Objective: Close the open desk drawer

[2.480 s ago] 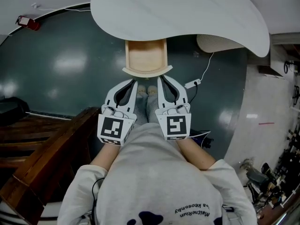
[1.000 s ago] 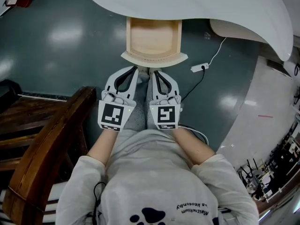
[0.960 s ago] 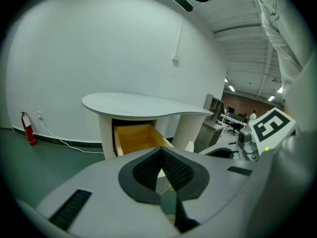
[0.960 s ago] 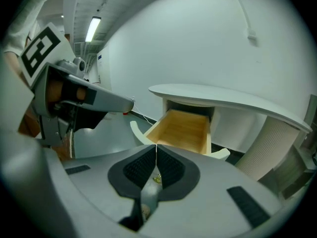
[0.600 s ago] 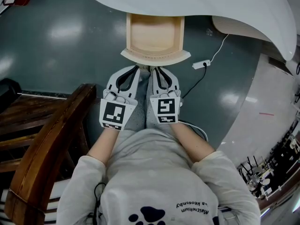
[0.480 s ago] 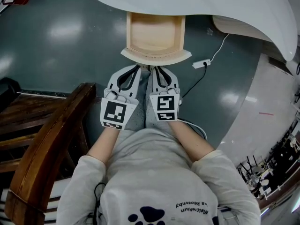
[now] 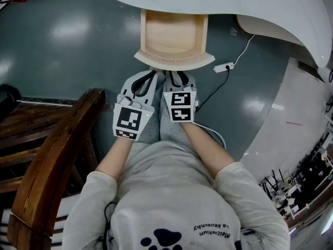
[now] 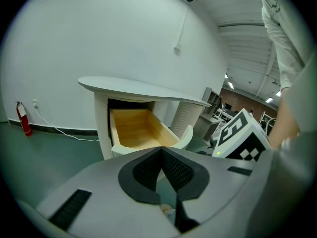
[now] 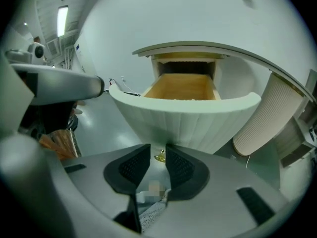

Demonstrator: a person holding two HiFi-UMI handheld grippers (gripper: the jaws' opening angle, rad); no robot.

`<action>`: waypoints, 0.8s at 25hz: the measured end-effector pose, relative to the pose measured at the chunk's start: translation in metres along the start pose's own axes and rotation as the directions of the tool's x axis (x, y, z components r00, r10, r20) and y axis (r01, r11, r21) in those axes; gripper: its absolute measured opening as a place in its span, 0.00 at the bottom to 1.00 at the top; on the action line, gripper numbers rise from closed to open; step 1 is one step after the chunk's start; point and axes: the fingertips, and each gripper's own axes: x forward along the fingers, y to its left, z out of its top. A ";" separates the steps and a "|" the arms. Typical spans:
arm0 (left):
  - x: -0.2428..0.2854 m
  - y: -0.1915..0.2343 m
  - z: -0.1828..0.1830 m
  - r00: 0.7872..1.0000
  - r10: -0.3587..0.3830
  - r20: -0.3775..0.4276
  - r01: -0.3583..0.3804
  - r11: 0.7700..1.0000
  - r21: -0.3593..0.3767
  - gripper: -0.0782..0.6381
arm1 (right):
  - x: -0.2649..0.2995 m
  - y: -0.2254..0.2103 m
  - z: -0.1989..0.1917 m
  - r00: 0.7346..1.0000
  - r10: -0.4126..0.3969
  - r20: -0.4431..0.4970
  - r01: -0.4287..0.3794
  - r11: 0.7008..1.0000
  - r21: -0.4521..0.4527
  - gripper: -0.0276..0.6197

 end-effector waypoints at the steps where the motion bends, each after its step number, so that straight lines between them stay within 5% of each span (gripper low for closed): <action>1: 0.001 0.000 0.000 1.000 -0.003 -0.002 0.003 1.000 0.000 0.12 | 0.002 0.000 -0.002 1.000 -0.001 -0.012 0.001 1.000 0.003 0.18; 20: 0.007 0.004 0.001 1.000 -0.007 -0.014 0.007 1.000 -0.004 0.12 | 0.032 -0.004 -0.025 0.988 -0.003 -0.155 0.021 0.993 0.115 0.28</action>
